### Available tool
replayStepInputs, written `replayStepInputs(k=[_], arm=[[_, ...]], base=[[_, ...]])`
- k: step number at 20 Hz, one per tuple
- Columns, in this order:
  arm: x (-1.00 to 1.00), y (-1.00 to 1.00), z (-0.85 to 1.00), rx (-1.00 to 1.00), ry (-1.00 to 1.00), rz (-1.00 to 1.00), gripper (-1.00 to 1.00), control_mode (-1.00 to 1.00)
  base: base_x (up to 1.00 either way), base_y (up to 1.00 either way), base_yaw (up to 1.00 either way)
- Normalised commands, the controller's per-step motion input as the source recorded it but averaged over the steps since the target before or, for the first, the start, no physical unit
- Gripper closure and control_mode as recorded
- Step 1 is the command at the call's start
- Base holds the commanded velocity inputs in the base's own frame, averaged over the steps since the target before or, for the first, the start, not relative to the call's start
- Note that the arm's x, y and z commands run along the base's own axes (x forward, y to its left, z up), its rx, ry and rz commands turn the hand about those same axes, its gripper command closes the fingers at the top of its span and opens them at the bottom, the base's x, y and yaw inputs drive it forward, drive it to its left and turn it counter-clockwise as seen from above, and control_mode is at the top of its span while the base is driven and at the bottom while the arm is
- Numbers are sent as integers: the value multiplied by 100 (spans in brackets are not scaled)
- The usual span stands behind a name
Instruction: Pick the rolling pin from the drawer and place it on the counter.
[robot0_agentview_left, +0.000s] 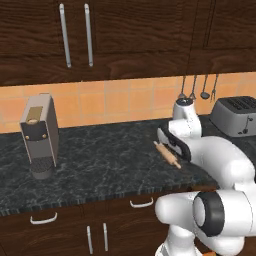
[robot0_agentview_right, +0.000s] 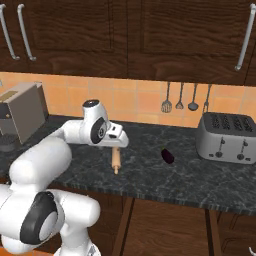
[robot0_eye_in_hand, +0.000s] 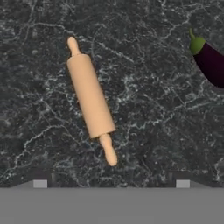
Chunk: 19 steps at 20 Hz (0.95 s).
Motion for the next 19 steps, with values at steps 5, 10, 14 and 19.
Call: replayStepInputs(k=[5, 10, 14, 19], arm=[[-100, 35, 100, -1, -1, -10, -100, -100], [-95, 81, 100, -1, 0, -4, -100, -100], [-67, 72, 100, 0, 0, 0, -100, -100], [-15, 11, 100, 0, 0, 0, -100, -100]], base=[[0, 0, 0], [0, 0, 0], [0, 0, 0], [0, 0, 0]])
